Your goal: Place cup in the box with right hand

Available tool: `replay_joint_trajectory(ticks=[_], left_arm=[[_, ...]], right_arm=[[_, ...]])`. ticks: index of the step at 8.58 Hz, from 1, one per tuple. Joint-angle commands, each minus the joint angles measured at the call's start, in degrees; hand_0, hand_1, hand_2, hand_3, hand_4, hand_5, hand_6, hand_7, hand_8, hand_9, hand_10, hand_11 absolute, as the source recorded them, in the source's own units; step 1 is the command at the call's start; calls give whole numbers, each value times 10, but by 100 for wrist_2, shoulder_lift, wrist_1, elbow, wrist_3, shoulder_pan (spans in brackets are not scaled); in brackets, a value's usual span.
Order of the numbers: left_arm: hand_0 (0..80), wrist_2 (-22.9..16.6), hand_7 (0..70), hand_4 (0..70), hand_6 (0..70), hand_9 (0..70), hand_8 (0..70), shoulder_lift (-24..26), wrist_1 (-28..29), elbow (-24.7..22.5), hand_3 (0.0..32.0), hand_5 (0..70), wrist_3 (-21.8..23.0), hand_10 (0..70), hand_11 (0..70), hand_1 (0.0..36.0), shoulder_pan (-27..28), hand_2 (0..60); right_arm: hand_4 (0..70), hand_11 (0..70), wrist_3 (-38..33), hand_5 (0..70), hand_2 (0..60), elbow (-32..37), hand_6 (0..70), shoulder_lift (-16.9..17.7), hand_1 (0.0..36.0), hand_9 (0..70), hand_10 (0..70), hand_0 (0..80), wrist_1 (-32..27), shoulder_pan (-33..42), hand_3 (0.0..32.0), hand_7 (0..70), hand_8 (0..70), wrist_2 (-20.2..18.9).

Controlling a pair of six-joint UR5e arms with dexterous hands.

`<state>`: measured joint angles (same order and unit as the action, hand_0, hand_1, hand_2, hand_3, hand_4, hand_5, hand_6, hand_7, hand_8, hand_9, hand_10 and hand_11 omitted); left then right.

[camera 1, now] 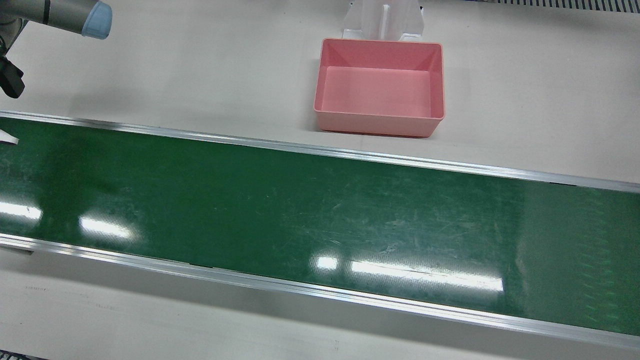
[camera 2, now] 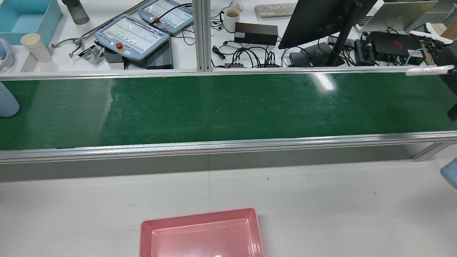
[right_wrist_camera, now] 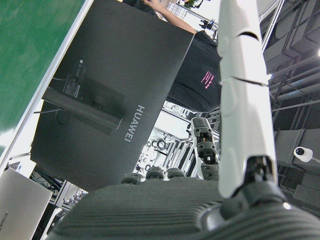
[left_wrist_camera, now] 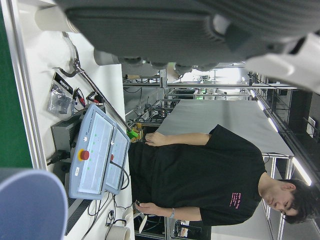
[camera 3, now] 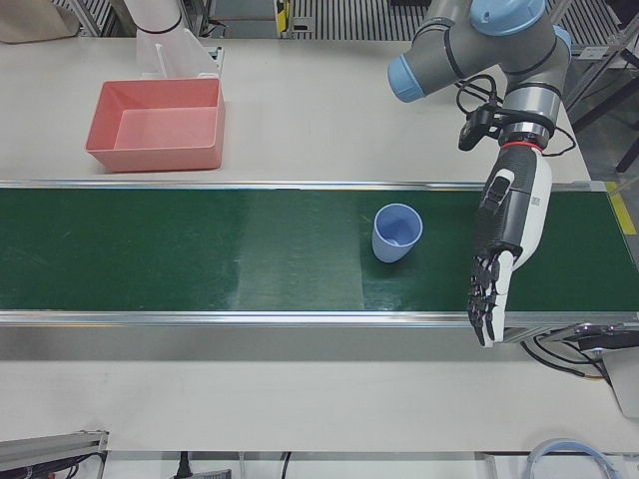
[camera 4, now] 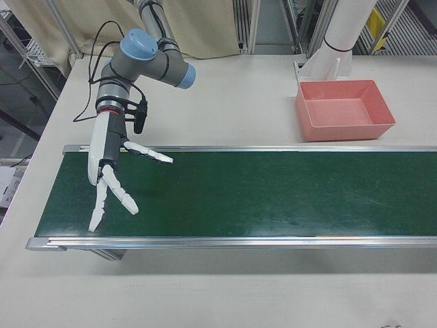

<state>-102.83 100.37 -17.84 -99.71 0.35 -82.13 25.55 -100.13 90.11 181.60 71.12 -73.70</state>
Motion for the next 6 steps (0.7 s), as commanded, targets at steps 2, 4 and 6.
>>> replay_joint_trajectory(ticks=[2, 4, 6], left_arm=[[0, 0, 0, 0, 0, 0, 0, 0, -9, -13, 0, 0, 0, 0, 0, 0, -5, 0], [0, 0, 0, 0, 0, 0, 0, 0, -18, -22, 0, 0, 0, 0, 0, 0, 4, 0], [0, 0, 0, 0, 0, 0, 0, 0, -9, -4, 0, 0, 0, 0, 0, 0, 4, 0]], right_arm=[[0, 0, -207, 64, 56, 318, 7, -319, 202, 13, 0, 505, -37, -107, 0, 0, 32, 5], [0, 0, -296, 65, 50, 223, 3, -310, 202, 9, 0, 508, -37, -151, 38, 0, 34, -4], [0, 0, -410, 68, 52, 11, 1, -162, 215, 5, 0, 517, -28, -168, 78, 0, 30, -4]])
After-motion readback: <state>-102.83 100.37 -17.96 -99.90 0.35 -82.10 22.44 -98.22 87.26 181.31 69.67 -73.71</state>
